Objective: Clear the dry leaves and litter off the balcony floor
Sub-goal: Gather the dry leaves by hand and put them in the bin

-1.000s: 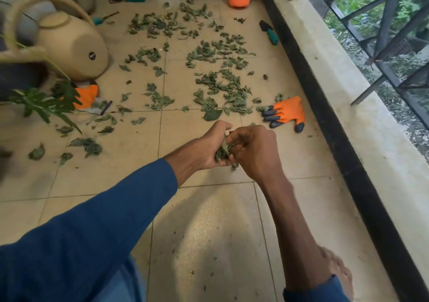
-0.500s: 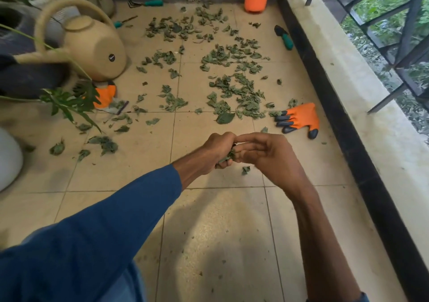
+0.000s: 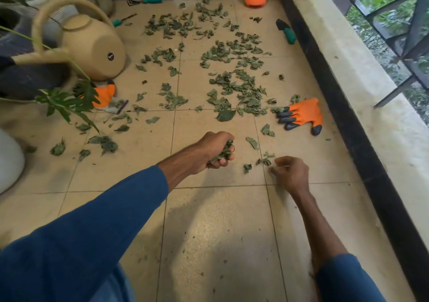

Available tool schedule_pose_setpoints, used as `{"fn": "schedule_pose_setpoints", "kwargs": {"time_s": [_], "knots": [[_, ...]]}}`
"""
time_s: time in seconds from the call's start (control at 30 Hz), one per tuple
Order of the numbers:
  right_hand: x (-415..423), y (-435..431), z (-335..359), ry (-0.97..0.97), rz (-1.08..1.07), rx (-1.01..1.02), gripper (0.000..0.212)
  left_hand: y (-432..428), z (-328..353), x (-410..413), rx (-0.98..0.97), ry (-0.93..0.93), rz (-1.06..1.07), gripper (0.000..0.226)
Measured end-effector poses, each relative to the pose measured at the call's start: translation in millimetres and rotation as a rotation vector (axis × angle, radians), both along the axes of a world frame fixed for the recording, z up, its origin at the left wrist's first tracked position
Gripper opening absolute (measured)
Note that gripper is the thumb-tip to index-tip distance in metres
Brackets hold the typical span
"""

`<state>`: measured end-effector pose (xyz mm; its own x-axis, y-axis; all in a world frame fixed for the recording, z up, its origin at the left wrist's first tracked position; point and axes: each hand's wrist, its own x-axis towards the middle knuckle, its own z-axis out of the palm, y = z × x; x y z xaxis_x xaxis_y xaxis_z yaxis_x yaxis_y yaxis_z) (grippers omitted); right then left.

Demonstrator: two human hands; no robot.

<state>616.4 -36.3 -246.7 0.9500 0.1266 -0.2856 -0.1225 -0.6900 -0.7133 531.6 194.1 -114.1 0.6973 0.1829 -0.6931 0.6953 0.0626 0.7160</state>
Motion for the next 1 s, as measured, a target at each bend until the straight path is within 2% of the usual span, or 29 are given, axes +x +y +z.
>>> {"fn": "schedule_pose_setpoints", "kwargs": {"time_s": [0.07, 0.2, 0.3, 0.4, 0.57, 0.83, 0.9, 1.0], "knots": [[3.0, 12.7, -2.5, -0.068, -0.004, -0.034, 0.043, 1.1, 0.3, -1.1, 0.002, -0.002, -0.009, 0.035], [1.2, 34.5, -6.4, -0.153, 0.001, -0.101, 0.051, 0.7, 0.6, -4.6, 0.02, 0.008, -0.035, 0.037], [-5.3, 42.8, -15.6, -0.221, 0.065, -0.225, 0.045, 1.2, -0.5, -6.2, 0.032, 0.017, -0.048, 0.037], [-11.0, 45.7, -19.6, -0.262, 0.074, -0.269, 0.029, 0.7, -0.7, -5.1, 0.036, 0.016, -0.057, 0.036], [-14.7, 34.6, -15.3, -0.164, 0.053, -0.098, 0.014, -2.2, 0.5, -4.6, 0.043, 0.014, -0.084, 0.035], [4.5, -0.5, -11.5, -0.167, 0.013, 0.057, 0.02, -1.0, 2.9, -6.0, 0.053, 0.006, -0.105, 0.035], [18.8, -1.1, -13.2, -0.171, 0.04, 0.057, 0.018, -0.4, 3.2, -7.1, 0.055, 0.009, -0.105, 0.035], [39.1, 7.3, -14.2, -0.21, 0.193, -0.031, 0.018, 1.4, 3.0, -9.1, 0.063, 0.017, -0.112, 0.035]]}}
